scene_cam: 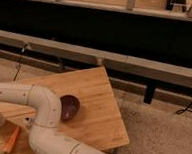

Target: Place the eraser in the ceramic cup

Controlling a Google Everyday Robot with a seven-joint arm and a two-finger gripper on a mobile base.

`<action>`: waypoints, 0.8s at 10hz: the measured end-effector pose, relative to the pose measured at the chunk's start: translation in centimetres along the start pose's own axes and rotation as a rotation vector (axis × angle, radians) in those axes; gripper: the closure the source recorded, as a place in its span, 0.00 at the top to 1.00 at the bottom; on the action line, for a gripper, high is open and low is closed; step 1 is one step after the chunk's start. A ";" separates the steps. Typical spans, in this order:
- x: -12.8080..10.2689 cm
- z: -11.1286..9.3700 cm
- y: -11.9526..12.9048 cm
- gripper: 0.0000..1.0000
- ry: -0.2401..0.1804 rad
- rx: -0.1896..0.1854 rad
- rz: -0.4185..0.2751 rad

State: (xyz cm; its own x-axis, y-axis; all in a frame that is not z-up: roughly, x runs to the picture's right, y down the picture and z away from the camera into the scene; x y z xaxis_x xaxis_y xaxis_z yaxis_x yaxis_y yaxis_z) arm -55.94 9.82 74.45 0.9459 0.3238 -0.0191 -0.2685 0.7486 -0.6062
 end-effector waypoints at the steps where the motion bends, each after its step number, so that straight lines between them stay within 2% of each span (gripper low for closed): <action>1: 0.1 -0.2 0.0 0.79 -0.008 0.003 -0.004; 4: 0.4 -0.5 -0.1 0.79 -0.013 0.009 -0.006; 5: 1.7 -2.1 -1.8 0.79 -0.019 0.039 0.055; 8: 1.6 -1.9 -1.6 0.79 -0.018 0.040 0.054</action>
State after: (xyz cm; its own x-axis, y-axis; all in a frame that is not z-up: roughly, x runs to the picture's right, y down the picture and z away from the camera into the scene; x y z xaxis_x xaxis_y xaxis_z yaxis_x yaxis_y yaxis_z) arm -53.65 8.00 73.86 0.9268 0.3739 -0.0365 -0.3260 0.7522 -0.5727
